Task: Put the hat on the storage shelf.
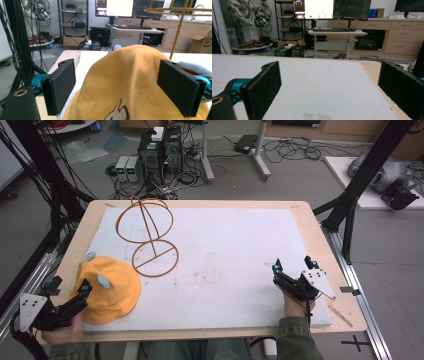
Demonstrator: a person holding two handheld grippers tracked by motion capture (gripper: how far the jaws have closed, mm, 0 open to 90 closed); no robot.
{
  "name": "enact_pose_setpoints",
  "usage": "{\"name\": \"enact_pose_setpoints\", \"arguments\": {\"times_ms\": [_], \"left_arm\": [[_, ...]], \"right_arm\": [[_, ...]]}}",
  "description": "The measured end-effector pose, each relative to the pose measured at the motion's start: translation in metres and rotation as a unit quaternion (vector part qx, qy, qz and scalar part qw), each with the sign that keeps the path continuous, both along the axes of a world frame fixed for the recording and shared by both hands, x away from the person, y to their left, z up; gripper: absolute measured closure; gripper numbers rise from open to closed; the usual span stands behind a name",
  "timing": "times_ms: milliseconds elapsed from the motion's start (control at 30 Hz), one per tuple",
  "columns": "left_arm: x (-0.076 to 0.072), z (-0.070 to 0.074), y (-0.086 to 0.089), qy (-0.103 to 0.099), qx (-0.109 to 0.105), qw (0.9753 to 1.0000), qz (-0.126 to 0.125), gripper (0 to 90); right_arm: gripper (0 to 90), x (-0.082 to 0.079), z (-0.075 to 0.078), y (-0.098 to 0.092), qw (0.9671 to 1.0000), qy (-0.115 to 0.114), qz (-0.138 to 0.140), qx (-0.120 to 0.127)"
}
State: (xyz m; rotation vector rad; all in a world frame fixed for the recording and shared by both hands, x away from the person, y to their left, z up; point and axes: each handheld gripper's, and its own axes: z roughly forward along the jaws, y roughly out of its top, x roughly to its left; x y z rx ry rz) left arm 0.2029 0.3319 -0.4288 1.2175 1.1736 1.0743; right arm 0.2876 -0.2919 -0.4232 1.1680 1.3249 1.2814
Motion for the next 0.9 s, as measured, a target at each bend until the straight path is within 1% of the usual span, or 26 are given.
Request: {"name": "enact_pose_setpoints", "arguments": {"times_ms": [200,433,500,667,767,833,900], "left_arm": [[-0.002,0.001,0.001,-0.004,-0.001,1.0,-0.004,15.5],[-0.002,0.001,0.002,-0.003,-0.005,0.9999,-0.009,15.5],[-0.002,0.001,0.002,-0.001,-0.002,0.9999,-0.013,15.5],[-0.001,0.0,0.001,0.002,-0.001,0.9998,-0.017,16.3],[0.0,-0.003,0.001,0.01,-0.001,0.9996,-0.028,16.7],[0.002,-0.006,0.0,0.02,-0.003,0.999,-0.039,17.0],[0.003,-0.009,-0.002,0.029,-0.001,0.9986,-0.044,17.6]], "right_arm": [[4.5,0.0,0.0,0.0,1.0,-0.001,0.0,0.003],[4.5,0.0,0.0,0.0,1.0,-0.001,0.0,0.0],[4.5,0.0,0.0,0.0,1.0,-0.001,0.0,0.0],[4.5,0.0,0.0,0.0,1.0,0.0,0.0,0.001],[4.5,0.0,0.0,0.0,1.0,0.001,0.002,0.002],[4.5,0.001,0.0,0.0,1.0,0.0,0.002,0.001],[4.5,0.0,0.0,0.0,1.0,0.001,0.001,0.002]]}}
